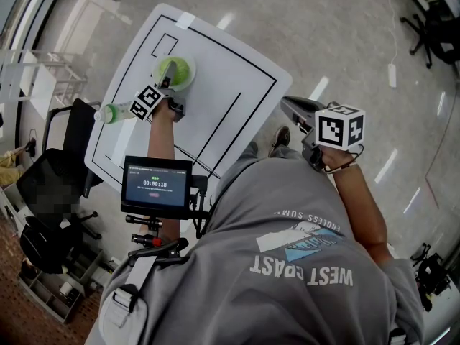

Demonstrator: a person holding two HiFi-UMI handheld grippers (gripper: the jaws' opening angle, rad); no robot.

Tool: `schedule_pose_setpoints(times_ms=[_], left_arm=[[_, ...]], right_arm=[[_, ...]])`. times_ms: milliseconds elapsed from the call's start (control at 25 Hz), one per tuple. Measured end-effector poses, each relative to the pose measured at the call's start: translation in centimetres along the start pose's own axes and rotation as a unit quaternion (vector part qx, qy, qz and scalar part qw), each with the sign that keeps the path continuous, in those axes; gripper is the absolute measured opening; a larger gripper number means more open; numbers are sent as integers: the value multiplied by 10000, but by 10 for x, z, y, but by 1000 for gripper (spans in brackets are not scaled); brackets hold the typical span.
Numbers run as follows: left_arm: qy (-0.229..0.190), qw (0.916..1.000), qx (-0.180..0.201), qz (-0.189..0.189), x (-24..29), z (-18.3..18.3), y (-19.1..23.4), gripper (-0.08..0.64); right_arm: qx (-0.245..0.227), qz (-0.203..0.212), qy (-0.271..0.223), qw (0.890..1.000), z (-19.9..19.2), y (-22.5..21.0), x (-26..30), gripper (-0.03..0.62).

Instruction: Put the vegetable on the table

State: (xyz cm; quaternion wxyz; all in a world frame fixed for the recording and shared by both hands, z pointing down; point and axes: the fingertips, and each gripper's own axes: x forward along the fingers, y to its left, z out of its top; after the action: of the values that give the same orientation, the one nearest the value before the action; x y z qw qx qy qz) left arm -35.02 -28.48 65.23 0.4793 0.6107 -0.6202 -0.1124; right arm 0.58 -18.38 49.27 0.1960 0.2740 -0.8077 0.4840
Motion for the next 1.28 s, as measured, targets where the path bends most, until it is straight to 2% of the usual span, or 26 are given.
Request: schedule_pose_setpoints(times_ms=[640, 1280], left_arm=[[17, 10000, -74, -12, -3, -7, 0, 440], [222, 9997, -26, 8, -3, -16, 6, 442]], right_arm=[[610, 126, 11, 9981, -11, -11, 8, 11], [997, 211, -143, 9947, -9, -20, 14, 11]])
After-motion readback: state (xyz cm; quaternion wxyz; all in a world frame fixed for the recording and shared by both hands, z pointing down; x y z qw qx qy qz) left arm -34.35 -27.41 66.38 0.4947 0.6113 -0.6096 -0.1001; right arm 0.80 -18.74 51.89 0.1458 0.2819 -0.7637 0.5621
